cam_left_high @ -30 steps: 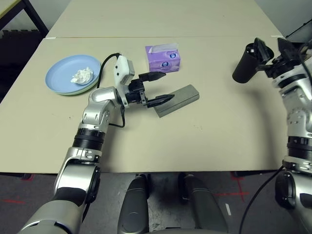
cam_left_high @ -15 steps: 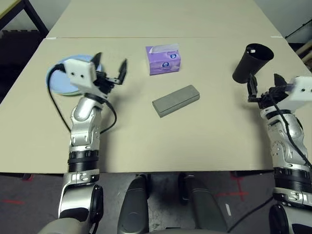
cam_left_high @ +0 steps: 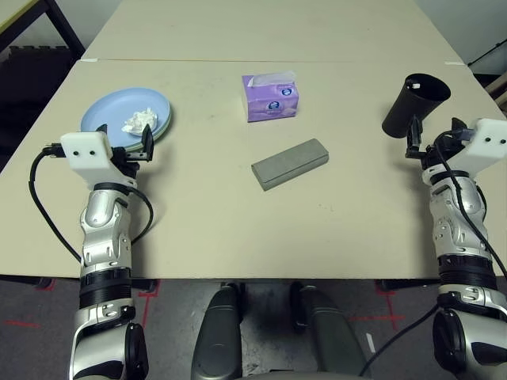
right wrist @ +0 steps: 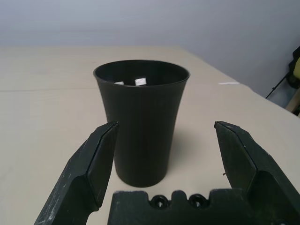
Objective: Organize and tidy the items on the table.
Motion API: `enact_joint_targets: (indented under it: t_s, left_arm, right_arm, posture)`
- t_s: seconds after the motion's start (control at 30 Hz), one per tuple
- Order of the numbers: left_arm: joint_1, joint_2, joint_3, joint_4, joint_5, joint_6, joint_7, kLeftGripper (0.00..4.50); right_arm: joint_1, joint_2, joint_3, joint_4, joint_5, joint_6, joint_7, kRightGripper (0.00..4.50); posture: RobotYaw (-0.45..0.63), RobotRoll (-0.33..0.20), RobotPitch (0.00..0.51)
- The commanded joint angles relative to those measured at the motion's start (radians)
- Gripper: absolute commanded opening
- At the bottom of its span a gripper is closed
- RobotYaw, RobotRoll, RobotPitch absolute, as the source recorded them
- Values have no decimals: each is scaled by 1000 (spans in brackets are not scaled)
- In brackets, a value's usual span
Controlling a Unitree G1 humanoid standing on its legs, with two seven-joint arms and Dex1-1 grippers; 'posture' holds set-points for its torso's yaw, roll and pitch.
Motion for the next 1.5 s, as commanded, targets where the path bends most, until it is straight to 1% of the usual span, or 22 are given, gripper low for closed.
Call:
enact_joint_targets:
  t_s: [0.03, 0.17, 0.43, 0.67, 0.9, 1.5]
  left_arm:
    - [-16, 9, 14, 41, -49, 8, -34, 4500]
    - [-33, 12, 12, 66, -79, 15, -65, 4500]
    - [-55, 26, 12, 83, -82, 14, -65, 4500]
    - [-18, 15, 15, 37, -86, 16, -56, 4500]
    - [-16, 16, 17, 19, -90, 23, -44, 4500]
    - [-20, 13, 10, 24, -94, 24, -46, 4500]
  right_arm:
    - [18, -9, -19, 14, 1, -12, -11, 4483]
    - [23, -6, -20, 5, 3, -5, -11, 4483]
    - [11, -1, -5, 22, 8, 12, 5, 4483]
    - [1, -21, 4, 45, 18, 30, 68, 4483]
    - [-1, -20, 7, 36, 41, 54, 119, 4483]
    - [9, -9, 17, 8, 36, 68, 106, 4483]
  posture:
    - [112, 0, 163]
    - [107, 0, 165]
    - [128, 0, 180]
    - [143, 0, 191]
    - [149, 0, 181]
    - [138, 0, 172]
